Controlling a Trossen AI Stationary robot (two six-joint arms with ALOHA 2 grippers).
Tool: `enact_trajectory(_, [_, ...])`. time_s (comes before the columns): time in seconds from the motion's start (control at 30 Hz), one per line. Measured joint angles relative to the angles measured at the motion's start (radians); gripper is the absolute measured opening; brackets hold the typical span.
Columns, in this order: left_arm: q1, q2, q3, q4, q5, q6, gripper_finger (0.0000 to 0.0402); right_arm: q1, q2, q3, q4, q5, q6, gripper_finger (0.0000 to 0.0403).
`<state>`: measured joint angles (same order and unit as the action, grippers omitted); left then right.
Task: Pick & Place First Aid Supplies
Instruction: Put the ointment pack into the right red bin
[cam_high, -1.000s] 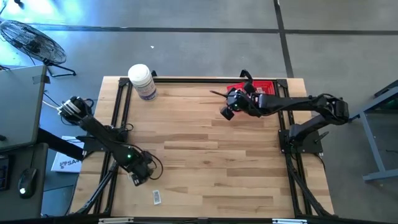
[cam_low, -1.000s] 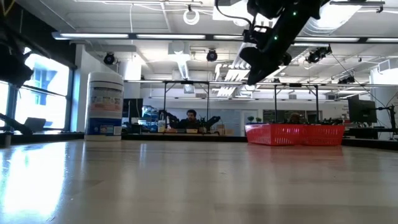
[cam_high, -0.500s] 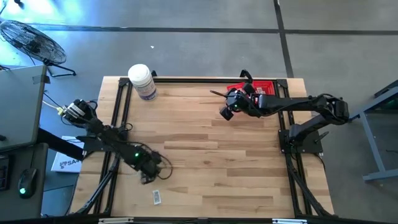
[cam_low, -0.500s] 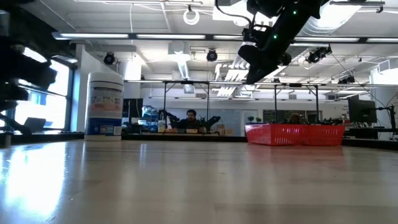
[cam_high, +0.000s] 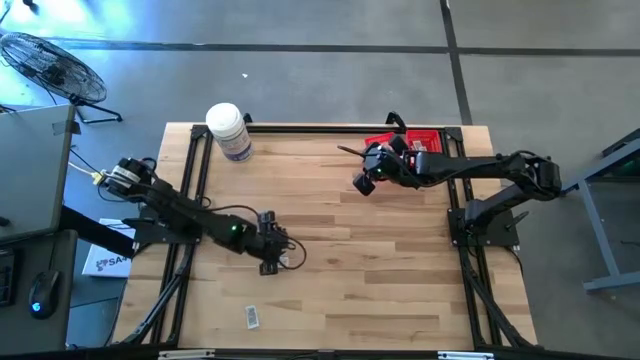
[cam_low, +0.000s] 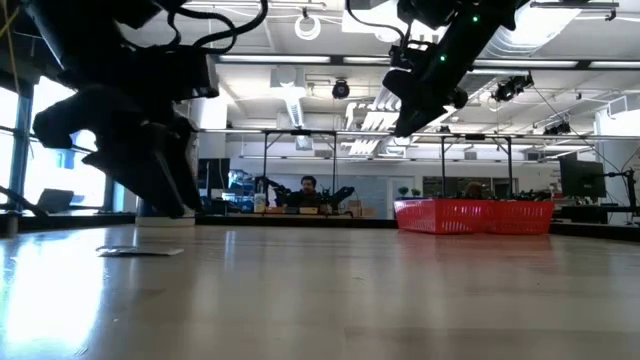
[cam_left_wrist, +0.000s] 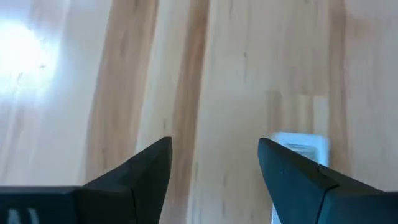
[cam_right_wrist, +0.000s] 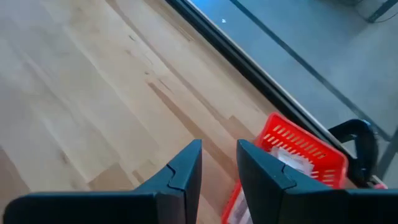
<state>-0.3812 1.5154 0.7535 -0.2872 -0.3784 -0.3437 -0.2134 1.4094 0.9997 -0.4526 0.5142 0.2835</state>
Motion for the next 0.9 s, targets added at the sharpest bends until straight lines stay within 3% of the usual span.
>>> enact_trajectory(0.23, [-0.02,-0.008,0.0,-0.064,0.042,-0.09,0.0234,0.0,0.0,0.0,-0.003,-0.015,0.004,0.0094])
enact_trajectory(0.4, [-0.093,-0.008,0.0,-0.142,0.066,-0.179,0.0234,-0.003,0.0,0.0,0.008,-0.007,-0.001,0.0094])
enact_trajectory(0.73, [-0.162,-0.008,0.0,-0.135,0.03,-0.183,0.0234,-0.004,0.0,0.0,0.01,-0.01,0.004,0.0094])
enact_trajectory(0.9, [-0.106,-0.008,0.0,-0.129,0.162,-0.169,0.0234,-0.002,0.0,0.0,0.01,-0.017,0.005,0.0094])
